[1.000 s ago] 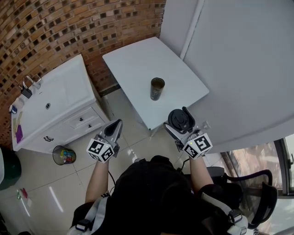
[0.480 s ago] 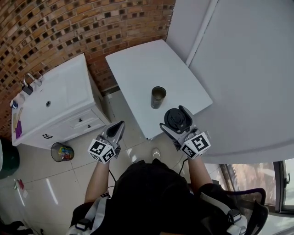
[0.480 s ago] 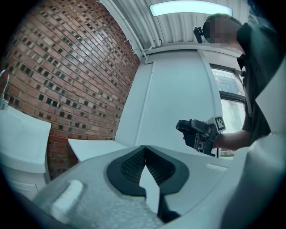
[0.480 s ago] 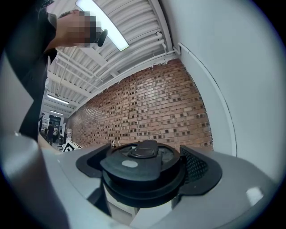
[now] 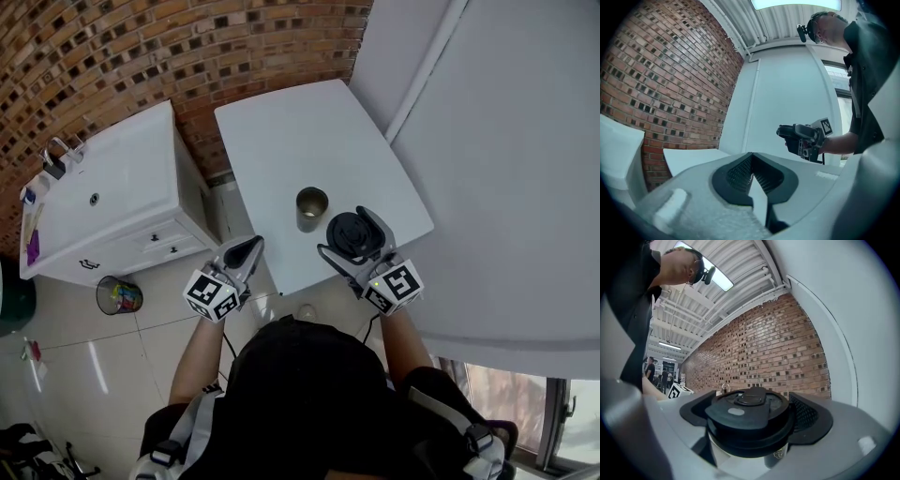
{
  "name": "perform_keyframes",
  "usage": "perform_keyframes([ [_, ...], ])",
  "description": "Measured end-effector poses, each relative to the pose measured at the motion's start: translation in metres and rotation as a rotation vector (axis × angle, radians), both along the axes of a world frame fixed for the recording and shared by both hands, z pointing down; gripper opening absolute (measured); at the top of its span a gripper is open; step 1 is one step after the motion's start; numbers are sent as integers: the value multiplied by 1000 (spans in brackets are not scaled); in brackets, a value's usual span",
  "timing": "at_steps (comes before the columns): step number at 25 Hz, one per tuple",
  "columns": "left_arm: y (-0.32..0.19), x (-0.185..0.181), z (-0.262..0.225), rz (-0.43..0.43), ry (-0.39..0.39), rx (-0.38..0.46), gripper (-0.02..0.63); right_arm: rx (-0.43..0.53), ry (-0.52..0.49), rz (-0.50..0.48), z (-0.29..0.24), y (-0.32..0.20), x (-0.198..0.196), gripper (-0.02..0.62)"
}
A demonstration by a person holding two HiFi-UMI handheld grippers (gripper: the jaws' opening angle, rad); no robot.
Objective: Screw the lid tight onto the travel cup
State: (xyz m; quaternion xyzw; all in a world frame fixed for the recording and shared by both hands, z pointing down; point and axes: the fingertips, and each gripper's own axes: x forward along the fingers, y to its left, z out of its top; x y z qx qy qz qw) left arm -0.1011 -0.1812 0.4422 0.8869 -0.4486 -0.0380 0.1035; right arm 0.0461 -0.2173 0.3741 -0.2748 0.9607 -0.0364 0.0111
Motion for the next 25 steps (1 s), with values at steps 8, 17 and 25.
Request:
perform_keyframes([
  [8, -26, 17, 15, -11, -37, -20, 3, -7, 46, -69, 18, -27, 6, 479],
  [17, -30, 19, 39, 56, -61, -95, 13, -47, 58, 0, 25, -32, -2, 479],
  [25, -55, 30, 80, 110, -114, -125, 120, -80, 90, 25, 58, -42, -6, 479],
])
